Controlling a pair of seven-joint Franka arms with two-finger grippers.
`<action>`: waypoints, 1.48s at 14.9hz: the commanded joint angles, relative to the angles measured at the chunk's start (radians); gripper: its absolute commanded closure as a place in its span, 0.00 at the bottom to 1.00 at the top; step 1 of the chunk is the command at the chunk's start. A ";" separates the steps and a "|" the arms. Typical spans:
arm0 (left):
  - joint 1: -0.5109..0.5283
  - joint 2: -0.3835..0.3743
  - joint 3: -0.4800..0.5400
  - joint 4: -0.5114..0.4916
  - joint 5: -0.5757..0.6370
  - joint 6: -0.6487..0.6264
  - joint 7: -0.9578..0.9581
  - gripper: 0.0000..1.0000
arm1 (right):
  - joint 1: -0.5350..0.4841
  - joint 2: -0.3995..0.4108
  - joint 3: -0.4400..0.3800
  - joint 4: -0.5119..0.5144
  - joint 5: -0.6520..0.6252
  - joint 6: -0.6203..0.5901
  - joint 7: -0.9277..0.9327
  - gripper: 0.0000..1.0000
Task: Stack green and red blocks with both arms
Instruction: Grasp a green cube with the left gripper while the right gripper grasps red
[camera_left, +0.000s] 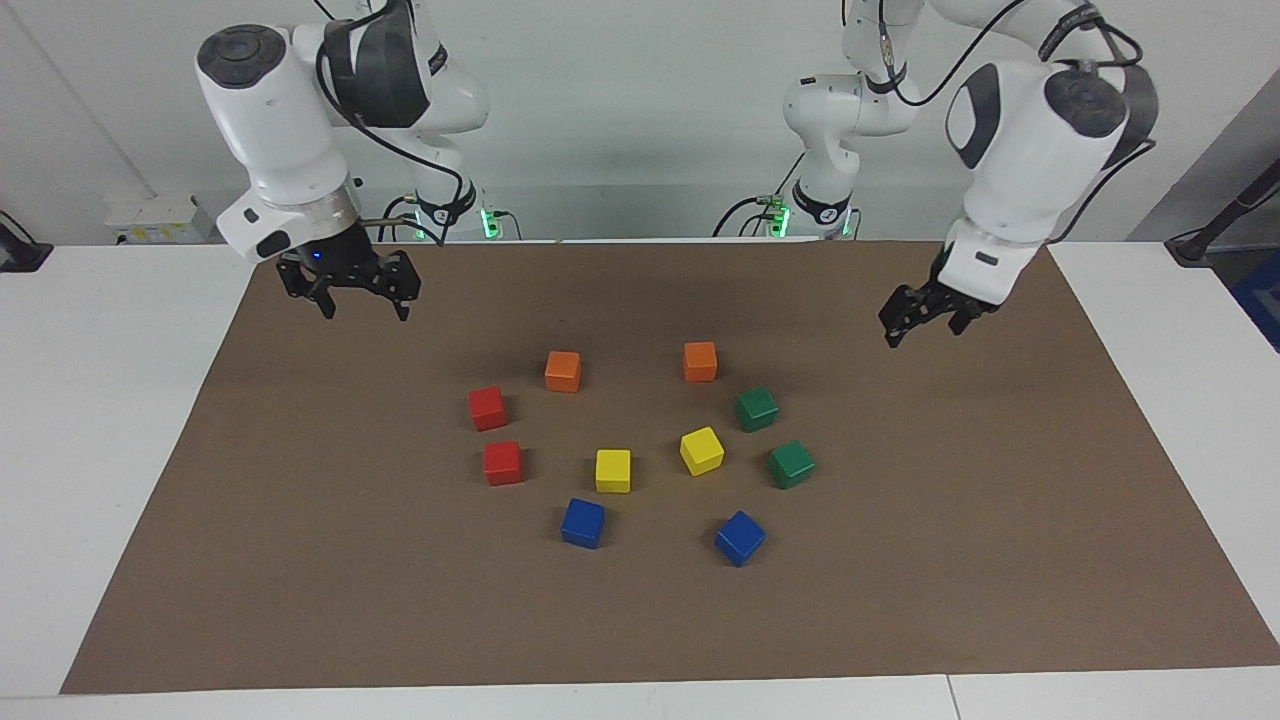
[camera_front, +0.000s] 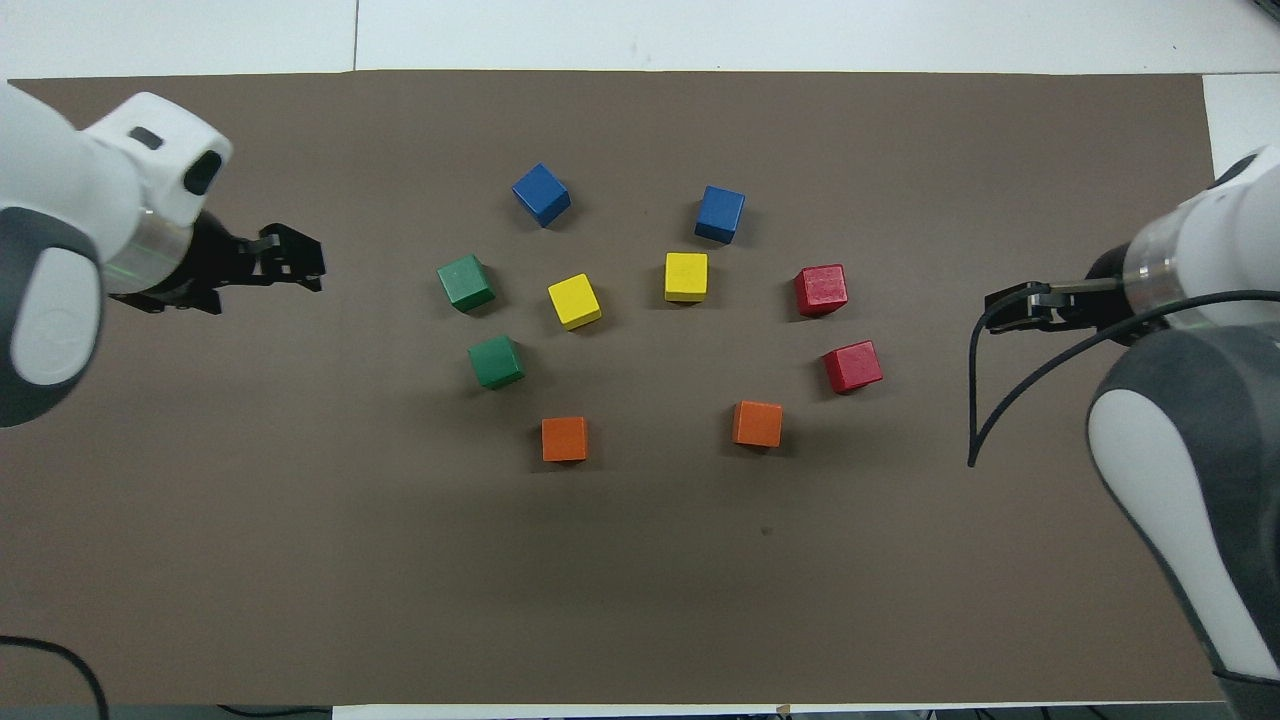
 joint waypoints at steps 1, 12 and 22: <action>-0.077 0.030 0.012 -0.048 0.001 0.086 -0.110 0.00 | 0.029 -0.005 -0.002 -0.090 0.015 0.110 0.018 0.00; -0.225 0.094 0.014 -0.252 0.000 0.383 -0.386 0.00 | 0.110 0.022 -0.001 -0.236 0.015 0.264 -0.067 0.00; -0.262 0.169 0.015 -0.263 0.001 0.433 -0.380 0.00 | 0.116 0.128 -0.001 -0.288 0.015 0.444 -0.075 0.00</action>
